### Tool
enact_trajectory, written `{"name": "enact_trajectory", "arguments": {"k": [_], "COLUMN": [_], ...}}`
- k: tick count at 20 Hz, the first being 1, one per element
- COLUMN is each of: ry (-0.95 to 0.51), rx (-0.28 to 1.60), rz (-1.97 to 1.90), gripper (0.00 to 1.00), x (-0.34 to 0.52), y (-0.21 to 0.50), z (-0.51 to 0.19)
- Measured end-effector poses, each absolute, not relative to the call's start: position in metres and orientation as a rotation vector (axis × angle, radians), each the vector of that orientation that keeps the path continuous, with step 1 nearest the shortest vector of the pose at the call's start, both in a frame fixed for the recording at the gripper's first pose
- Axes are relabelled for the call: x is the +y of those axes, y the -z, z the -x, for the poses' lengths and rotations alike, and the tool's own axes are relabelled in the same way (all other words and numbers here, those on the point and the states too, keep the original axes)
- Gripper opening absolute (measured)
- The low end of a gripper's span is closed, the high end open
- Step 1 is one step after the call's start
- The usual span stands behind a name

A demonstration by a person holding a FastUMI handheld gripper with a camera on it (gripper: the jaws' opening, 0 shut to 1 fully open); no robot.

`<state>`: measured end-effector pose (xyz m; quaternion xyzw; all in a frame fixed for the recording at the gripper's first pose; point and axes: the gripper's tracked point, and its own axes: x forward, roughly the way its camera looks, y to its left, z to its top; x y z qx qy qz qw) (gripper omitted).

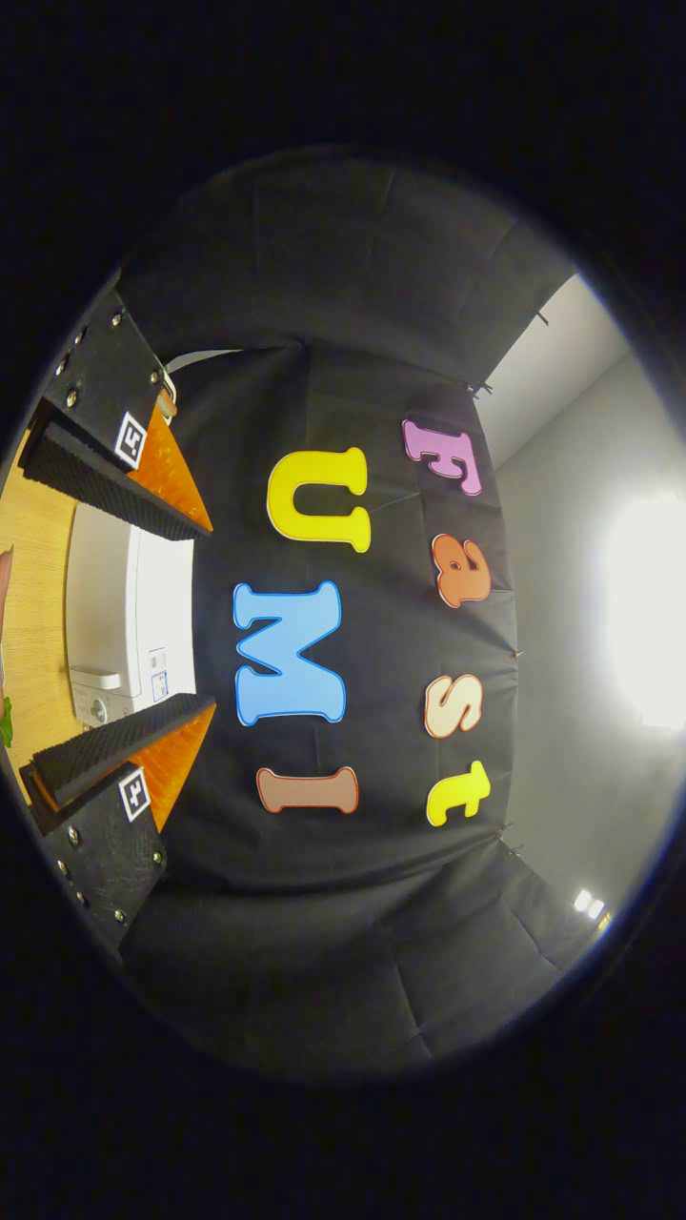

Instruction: Open the microwave, put the food inside, and close the microwave door.

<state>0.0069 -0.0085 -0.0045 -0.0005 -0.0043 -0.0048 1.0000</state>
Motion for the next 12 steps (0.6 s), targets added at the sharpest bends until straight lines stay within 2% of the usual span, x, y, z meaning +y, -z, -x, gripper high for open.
{"name": "enact_trajectory", "arguments": {"k": [12], "ry": [-0.013], "rx": [0.003], "rz": [0.014], "gripper": [0.98], "x": [-0.013], "y": [0.029], "z": [-0.020]}}
